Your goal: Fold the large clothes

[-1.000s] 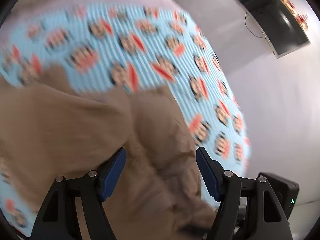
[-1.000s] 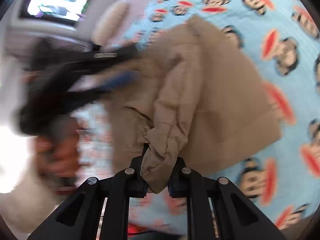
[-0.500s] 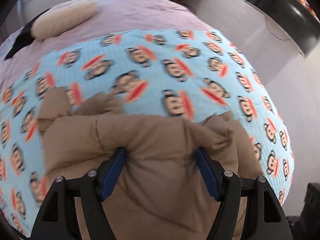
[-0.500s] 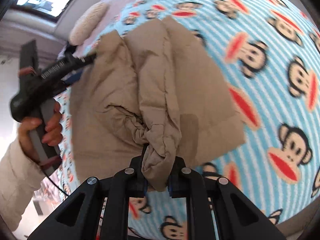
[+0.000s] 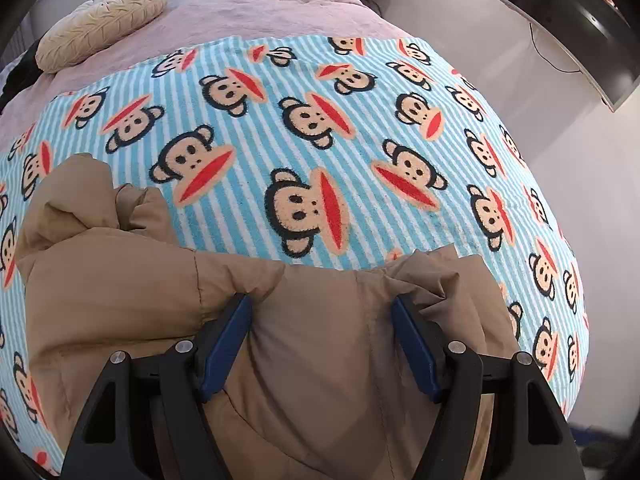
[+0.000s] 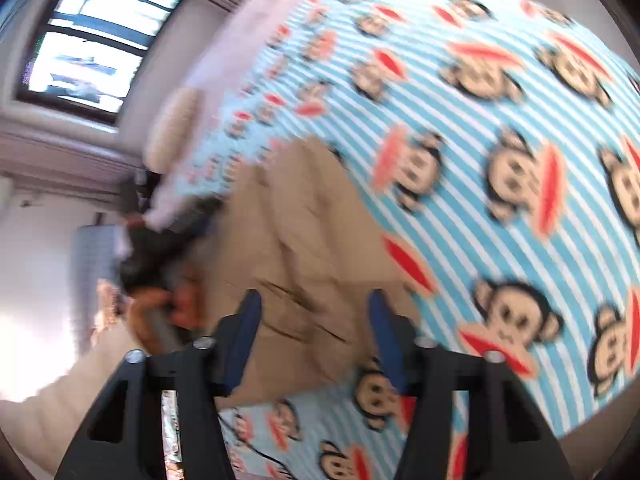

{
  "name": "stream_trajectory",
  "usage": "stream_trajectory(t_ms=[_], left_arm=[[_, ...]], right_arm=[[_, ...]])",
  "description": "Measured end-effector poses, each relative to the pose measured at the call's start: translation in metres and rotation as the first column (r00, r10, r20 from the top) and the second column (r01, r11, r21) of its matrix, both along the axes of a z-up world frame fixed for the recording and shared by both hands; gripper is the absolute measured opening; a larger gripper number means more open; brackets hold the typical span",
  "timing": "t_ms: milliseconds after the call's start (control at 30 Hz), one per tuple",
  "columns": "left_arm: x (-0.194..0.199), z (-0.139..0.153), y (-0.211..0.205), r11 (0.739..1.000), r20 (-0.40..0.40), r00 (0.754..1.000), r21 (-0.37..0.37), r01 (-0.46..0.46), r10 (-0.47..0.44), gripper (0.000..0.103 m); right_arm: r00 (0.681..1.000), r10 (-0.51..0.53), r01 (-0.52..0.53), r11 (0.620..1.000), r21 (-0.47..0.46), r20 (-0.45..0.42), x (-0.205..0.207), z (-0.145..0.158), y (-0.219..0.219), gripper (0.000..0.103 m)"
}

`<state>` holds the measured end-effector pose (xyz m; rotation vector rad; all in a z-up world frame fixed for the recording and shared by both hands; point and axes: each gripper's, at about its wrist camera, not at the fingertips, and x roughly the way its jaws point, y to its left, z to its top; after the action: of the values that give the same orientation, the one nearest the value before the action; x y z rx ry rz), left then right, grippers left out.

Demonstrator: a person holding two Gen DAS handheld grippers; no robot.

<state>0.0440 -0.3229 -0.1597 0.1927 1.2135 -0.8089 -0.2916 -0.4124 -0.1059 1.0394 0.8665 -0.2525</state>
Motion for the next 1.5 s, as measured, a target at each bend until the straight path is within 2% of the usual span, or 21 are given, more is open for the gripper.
stream_trajectory(t_ms=[33, 100, 200, 233, 267, 300, 433, 467, 567, 700, 733, 800, 867, 967, 1000, 1267, 1433, 1500], left_arm=[[-0.001, 0.0, -0.001, 1.0, 0.003, 1.0, 0.004, -0.002, 0.002, 0.073], [-0.002, 0.0, -0.002, 1.0, 0.008, 1.0, 0.016, -0.008, 0.008, 0.073], [-0.003, 0.008, -0.001, 0.999, 0.014, 1.0, 0.033, -0.026, 0.025, 0.073], [-0.003, 0.015, 0.002, 0.999, 0.015, 0.999, 0.033, -0.04, 0.04, 0.072], [-0.002, 0.023, 0.008, 0.998, 0.015, 0.999, 0.023, -0.051, 0.051, 0.072], [-0.003, 0.035, 0.017, 0.998, 0.022, 0.998, 0.005, -0.062, 0.061, 0.072], [-0.004, 0.077, 0.072, 0.993, 0.116, 0.986, -0.008, -0.122, 0.122, 0.073], [-0.004, 0.081, 0.087, 0.989, 0.118, 0.982, -0.005, -0.145, 0.145, 0.073], [-0.007, 0.08, 0.142, 0.972, 0.059, 0.971, 0.014, -0.234, 0.233, 0.073], [-0.026, 0.047, 0.186, 0.961, -0.085, 0.958, 0.058, -0.269, 0.273, 0.073], [-0.034, 0.035, 0.191, 0.963, -0.127, 0.955, 0.068, -0.262, 0.268, 0.073], [-0.047, 0.021, 0.192, 0.966, -0.154, 0.953, 0.062, -0.252, 0.259, 0.073], [-0.054, 0.015, 0.192, 0.968, -0.169, 0.953, 0.051, -0.246, 0.251, 0.08], [-0.057, 0.006, 0.185, 0.971, -0.225, 0.945, 0.031, -0.236, 0.237, 0.08], [-0.057, 0.003, 0.182, 0.972, -0.228, 0.945, 0.035, -0.231, 0.233, 0.085], [-0.051, -0.005, 0.175, 0.979, -0.248, 0.947, 0.032, -0.202, 0.203, 0.088], [-0.052, -0.007, 0.178, 0.983, -0.253, 0.951, 0.013, -0.182, 0.18, 0.088], [-0.052, -0.006, 0.184, 0.985, -0.25, 0.953, 0.01, -0.174, 0.17, 0.088]], right_arm=[[0.999, 0.042, -0.042, 0.999, 0.019, 0.023, 0.012, 0.002, -0.001, 0.062], [0.991, 0.135, -0.135, 0.99, 0.044, 0.011, 0.043, -0.008, 0.004, 0.062], [0.971, 0.221, -0.218, 0.975, 0.041, -0.089, 0.087, -0.038, 0.013, 0.06], [0.966, 0.234, -0.231, 0.972, 0.036, -0.111, 0.09, -0.044, 0.02, 0.039], [0.96, 0.252, -0.25, 0.968, 0.028, -0.12, 0.097, -0.05, 0.024, 0.026], [0.952, 0.269, -0.27, 0.963, 0.011, -0.143, 0.102, -0.054, 0.028, 0.025], [0.948, 0.273, -0.278, 0.96, -0.009, -0.162, 0.101, -0.057, 0.032, 0.024], [0.948, 0.273, -0.277, 0.961, -0.003, -0.161, 0.1, -0.058, 0.031, 0.024], [0.943, 0.287, -0.293, 0.956, -0.01, -0.169, 0.104, -0.059, 0.03, 0.024], [0.93, 0.308, -0.321, 0.946, -0.033, -0.202, 0.11, -0.062, 0.034, 0.023], [0.927, 0.309, -0.323, 0.946, -0.031, -0.21, 0.109, -0.063, 0.035, 0.023], [0.922, 0.31, -0.325, 0.945, -0.032, -0.232, 0.105, -0.066, 0.038, 0.022], [0.917, 0.311, -0.332, 0.942, -0.042, -0.25, 0.104, -0.069, 0.04, 0.021], [0.914, 0.306, -0.334, 0.94, -0.064, -0.267, 0.104, -0.07, 0.042, 0.02], [0.915, 0.298, -0.327, 0.943, -0.065, -0.273, 0.105, -0.071, 0.041, 0.02], [0.929, 0.205, -0.248, 0.962, -0.109, -0.307, 0.113, -0.059, 0.047, 0.022], [0.935, 0.134, -0.204, 0.96, -0.189, -0.328, 0.106, -0.034, 0.061, 0.025], [0.938, 0.106, -0.194, 0.949, -0.248, -0.329, 0.102, -0.021, 0.071, 0.025]])
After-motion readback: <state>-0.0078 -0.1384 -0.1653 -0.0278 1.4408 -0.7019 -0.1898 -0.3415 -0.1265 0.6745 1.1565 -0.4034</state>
